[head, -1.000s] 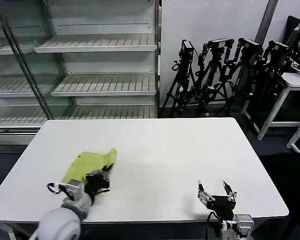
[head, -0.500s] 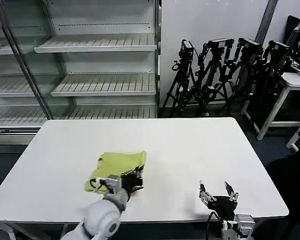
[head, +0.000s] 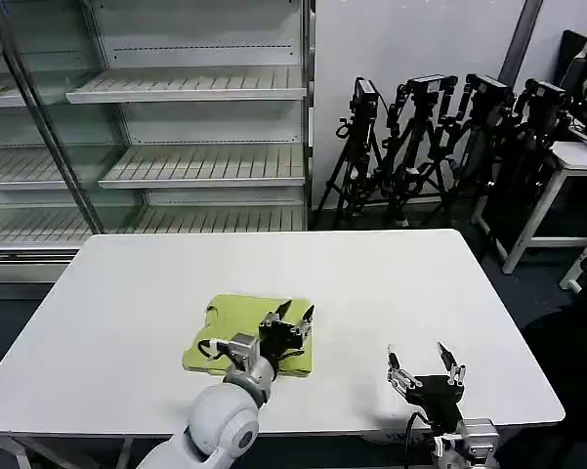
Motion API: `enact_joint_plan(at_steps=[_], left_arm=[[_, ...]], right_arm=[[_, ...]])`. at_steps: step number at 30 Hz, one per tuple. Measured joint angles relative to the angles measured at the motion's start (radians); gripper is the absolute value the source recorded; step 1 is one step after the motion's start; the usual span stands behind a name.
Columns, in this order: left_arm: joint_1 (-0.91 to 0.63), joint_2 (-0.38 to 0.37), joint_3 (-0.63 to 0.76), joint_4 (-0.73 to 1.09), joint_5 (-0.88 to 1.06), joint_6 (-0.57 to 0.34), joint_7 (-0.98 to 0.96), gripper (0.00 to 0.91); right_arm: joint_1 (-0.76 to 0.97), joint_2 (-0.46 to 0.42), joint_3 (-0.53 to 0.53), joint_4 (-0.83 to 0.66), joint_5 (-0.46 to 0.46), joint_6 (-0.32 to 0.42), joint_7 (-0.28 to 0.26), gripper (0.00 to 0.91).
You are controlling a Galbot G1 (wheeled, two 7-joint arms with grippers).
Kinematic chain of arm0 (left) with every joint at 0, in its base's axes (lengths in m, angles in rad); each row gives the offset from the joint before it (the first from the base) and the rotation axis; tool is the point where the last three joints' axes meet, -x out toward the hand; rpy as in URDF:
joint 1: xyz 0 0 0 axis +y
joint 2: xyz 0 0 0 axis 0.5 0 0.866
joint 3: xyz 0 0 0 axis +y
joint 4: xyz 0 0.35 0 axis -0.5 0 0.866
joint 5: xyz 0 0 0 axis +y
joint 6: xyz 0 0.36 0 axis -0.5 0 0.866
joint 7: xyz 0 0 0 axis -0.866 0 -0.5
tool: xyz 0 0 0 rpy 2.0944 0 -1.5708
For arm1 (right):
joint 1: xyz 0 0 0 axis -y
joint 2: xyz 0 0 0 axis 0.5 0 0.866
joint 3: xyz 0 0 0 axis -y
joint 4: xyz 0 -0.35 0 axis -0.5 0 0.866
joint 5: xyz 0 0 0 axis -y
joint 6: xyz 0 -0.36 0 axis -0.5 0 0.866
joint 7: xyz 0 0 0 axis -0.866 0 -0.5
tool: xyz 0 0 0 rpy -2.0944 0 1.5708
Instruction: Fold and organize the clothes.
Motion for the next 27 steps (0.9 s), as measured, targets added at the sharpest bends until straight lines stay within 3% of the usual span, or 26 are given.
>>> enact_joint_plan(at_steps=[12,27], left_arm=[[0.220,0.078,-0.233,-0.183,0.096,-0.118,0.060,0.907],[0.536,0.104,-0.587,-0.322,0.116,-0.201,0.140,0.907]], right_arm=[[0.020,0.012,-0.038,-0.025,-0.085,0.097,-0.027,0.907],[0.050,0.029,-0.071,-0.038,-0.111,0.136,-0.034,0.907]])
